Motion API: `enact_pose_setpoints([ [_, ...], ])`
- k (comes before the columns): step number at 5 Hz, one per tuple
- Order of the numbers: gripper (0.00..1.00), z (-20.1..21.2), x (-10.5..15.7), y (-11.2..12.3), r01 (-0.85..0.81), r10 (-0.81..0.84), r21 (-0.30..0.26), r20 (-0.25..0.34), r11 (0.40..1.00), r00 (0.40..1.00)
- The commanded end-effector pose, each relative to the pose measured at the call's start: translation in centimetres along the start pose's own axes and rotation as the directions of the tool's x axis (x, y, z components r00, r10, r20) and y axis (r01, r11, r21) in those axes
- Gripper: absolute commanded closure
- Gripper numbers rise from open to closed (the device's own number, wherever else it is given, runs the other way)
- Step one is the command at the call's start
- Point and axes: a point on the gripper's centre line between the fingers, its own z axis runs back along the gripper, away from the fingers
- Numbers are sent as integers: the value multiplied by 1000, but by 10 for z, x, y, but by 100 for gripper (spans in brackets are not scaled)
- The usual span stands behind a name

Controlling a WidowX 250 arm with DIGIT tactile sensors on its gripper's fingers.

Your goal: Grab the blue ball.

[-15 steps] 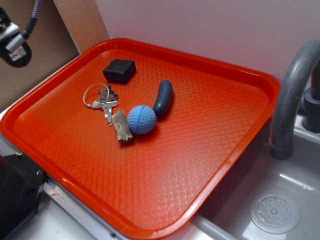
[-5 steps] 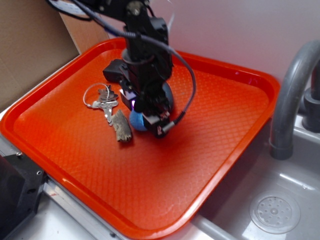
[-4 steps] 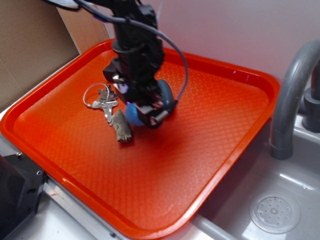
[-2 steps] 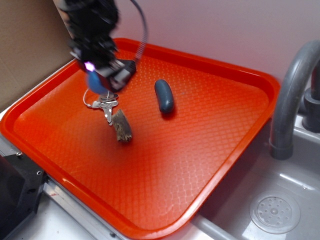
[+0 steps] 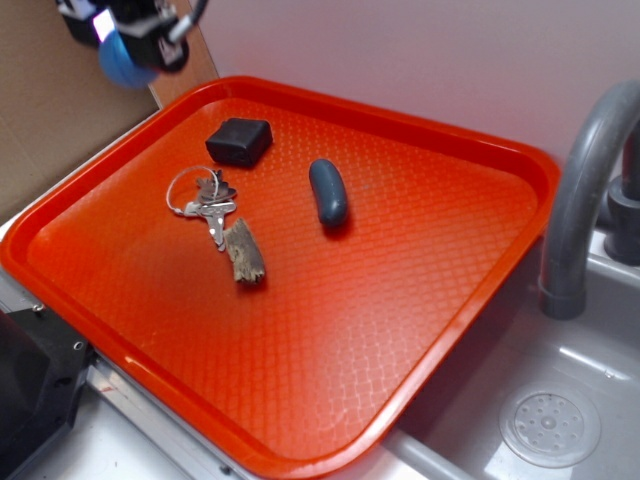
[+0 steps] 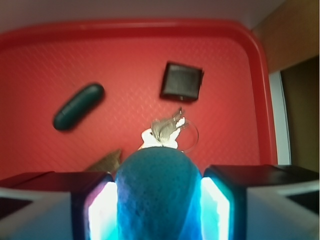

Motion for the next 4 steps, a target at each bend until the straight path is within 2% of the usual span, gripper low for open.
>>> enact_pose_setpoints([
  [1,100,30,1,2,0,4,-61,69,998,998],
  [4,100,38,5,-5,-13,14,-32,43,999,999],
])
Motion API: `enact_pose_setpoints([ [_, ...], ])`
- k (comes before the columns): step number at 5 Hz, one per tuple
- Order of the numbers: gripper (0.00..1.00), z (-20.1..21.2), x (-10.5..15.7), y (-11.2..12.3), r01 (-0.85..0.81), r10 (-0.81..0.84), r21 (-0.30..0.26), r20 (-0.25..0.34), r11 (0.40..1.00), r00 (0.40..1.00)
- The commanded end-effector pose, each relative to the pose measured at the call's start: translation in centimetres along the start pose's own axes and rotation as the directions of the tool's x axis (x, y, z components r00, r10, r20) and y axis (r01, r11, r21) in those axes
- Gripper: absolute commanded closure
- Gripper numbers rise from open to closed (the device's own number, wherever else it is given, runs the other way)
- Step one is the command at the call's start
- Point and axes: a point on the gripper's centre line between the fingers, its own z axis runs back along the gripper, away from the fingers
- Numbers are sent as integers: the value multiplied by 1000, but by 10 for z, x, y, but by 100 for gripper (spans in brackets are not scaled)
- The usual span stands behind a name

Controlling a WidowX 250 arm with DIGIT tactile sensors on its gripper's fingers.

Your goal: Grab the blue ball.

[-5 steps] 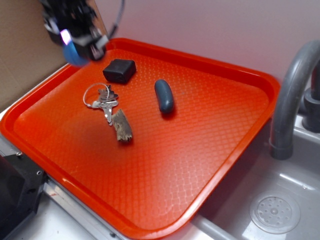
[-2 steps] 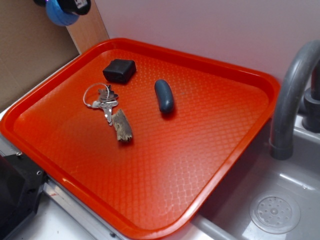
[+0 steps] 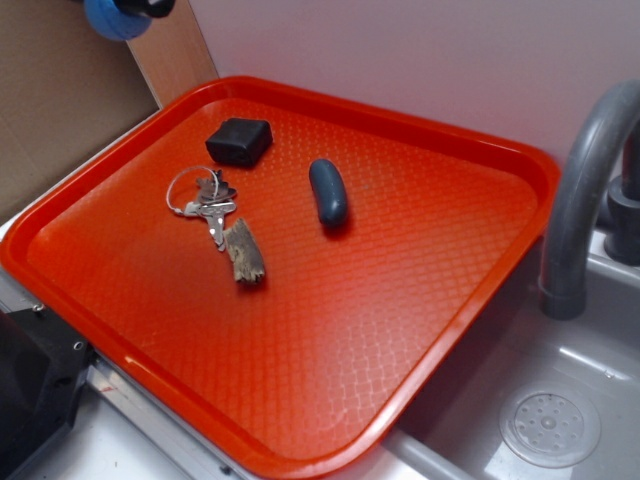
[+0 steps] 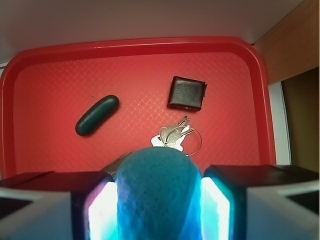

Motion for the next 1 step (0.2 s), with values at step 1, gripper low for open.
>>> enact_pose_setpoints([
  [1,100,12,3,-3,-27,26,32,24,999,999],
])
